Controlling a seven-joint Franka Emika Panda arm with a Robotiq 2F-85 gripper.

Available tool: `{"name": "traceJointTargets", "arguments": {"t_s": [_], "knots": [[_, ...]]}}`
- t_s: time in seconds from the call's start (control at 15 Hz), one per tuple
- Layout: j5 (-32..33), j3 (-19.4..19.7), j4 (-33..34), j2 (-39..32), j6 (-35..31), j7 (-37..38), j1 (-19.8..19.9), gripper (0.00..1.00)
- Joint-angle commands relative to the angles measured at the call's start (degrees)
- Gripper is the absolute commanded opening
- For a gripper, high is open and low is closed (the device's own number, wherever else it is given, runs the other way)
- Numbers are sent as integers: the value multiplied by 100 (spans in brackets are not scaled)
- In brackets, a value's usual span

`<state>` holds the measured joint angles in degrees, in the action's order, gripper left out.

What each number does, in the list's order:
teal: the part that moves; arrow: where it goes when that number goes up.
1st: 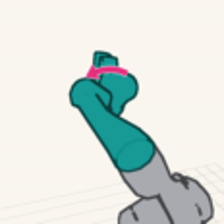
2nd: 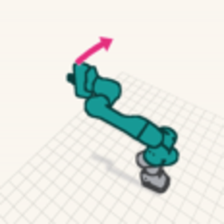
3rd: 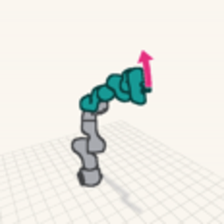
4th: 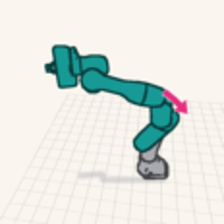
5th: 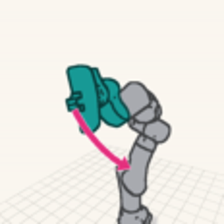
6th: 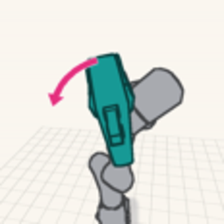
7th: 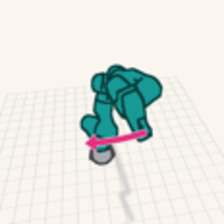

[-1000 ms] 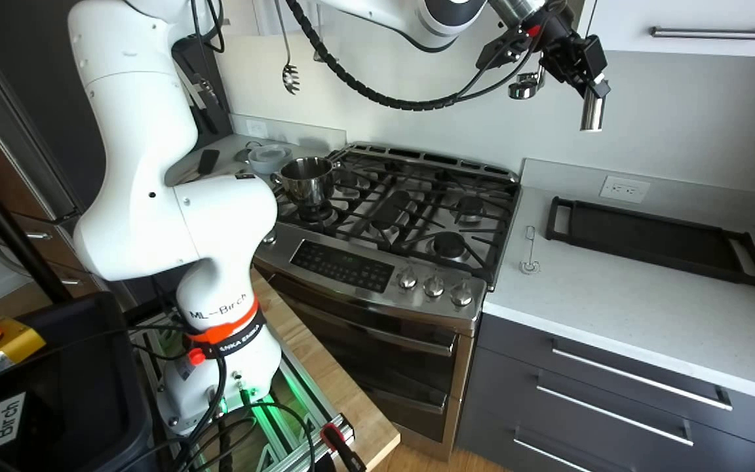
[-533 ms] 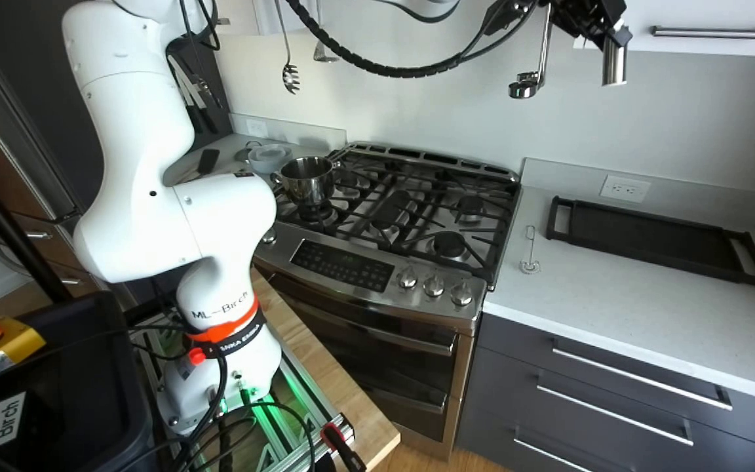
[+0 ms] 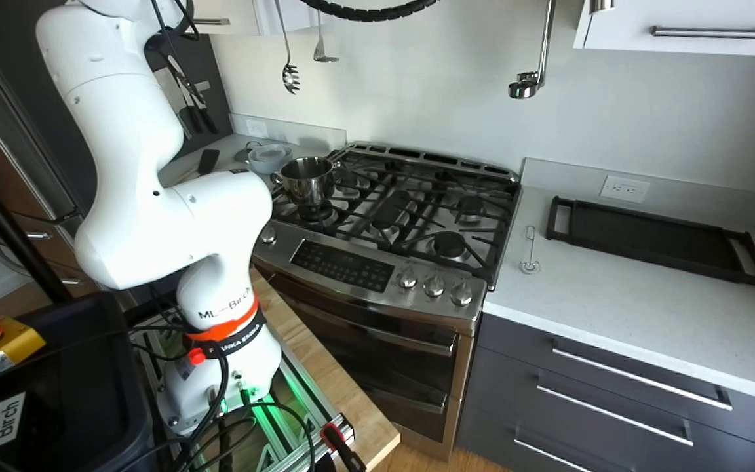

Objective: Remove the silver container on the right and put it on the top rack above the stove

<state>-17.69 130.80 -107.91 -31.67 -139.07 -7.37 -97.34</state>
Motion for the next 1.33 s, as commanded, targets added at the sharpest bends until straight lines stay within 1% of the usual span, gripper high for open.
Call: {"name": "traceJointTargets", "arguments": {"t_s": [0.0, 0.07, 0.13, 0.2, 0.47, 0.53, 0.67, 1.0, 1.27], "knots": [[-569, 464, 325, 19, 744, -492, -491, 11], [-671, 535, 381, -24, 920, -560, -556, 11], [-684, 560, 400, -104, 938, -615, -519, 11], [-572, 335, 388, -121, 766, -427, -283, 36], [-620, 411, 448, -185, 860, -487, -328, 36], [-621, 411, 447, -183, 860, -491, -328, 11], [-763, 536, 551, -217, 838, -415, -367, 11], [-1177, 980, 881, -309, 1060, -429, -532, 11], [-1462, 1216, 1267, -298, 1320, -425, -597, 11]]}}
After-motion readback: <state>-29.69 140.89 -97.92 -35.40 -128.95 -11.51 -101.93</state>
